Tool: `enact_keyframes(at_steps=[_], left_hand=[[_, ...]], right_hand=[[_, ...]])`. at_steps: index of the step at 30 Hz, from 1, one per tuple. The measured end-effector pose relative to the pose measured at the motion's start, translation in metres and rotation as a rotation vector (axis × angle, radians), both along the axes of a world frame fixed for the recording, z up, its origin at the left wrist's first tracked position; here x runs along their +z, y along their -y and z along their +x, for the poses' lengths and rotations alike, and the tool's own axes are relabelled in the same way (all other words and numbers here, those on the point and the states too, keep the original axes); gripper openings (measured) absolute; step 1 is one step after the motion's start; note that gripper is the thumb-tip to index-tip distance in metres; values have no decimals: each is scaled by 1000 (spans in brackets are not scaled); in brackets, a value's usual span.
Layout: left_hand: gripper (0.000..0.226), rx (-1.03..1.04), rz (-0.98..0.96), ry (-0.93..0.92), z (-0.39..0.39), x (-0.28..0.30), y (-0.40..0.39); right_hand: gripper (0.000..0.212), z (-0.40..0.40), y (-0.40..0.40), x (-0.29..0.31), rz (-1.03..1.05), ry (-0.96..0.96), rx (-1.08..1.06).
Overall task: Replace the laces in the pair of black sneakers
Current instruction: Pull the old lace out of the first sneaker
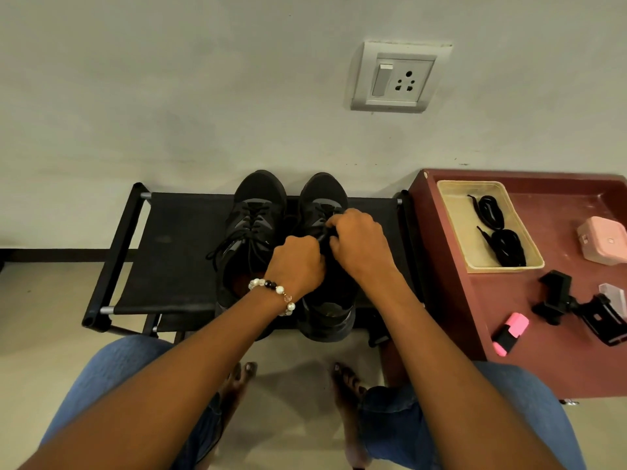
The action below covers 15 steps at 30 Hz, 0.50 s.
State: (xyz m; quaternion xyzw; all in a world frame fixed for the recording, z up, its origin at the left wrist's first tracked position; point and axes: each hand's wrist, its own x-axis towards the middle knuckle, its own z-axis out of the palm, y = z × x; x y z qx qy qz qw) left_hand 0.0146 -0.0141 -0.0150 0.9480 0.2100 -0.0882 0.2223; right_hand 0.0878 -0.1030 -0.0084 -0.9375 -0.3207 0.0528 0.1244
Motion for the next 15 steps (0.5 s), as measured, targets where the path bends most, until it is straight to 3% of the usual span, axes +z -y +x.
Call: enact_keyframes(at_steps=[9,15], left_hand=[[26,189,-141,-9,5,-7,1],[35,173,-125,-17,6,-12,0]], right_hand=[[19,-9,-6,-4,63,115,-79],[6,3,0,0,416,-285,-499]])
